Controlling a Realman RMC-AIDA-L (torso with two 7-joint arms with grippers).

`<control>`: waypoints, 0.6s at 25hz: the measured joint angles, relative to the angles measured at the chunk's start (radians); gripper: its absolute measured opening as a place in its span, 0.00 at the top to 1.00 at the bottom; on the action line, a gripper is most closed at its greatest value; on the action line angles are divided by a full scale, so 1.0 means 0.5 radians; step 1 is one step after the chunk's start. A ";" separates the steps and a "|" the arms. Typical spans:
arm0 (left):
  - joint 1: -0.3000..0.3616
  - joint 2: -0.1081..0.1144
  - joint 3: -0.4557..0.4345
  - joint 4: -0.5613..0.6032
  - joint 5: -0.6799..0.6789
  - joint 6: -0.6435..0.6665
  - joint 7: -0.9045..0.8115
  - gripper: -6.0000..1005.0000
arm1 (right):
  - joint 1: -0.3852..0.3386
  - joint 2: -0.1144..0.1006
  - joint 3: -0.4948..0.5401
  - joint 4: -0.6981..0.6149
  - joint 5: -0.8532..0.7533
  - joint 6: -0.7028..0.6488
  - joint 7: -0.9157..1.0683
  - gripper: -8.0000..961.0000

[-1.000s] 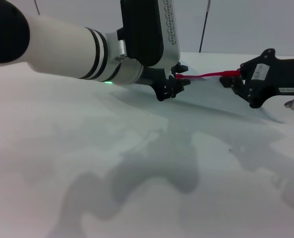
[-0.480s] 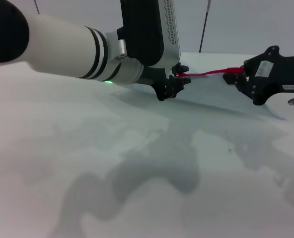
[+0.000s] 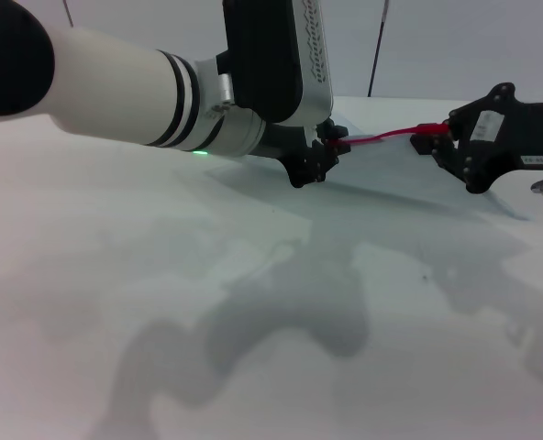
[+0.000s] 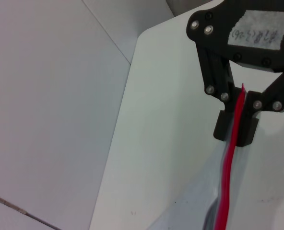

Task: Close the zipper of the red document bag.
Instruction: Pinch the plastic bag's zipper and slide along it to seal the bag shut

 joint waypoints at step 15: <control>0.002 0.000 0.000 -0.006 0.000 0.018 -0.015 0.89 | -0.006 0.000 0.002 0.000 0.002 0.007 -0.003 0.94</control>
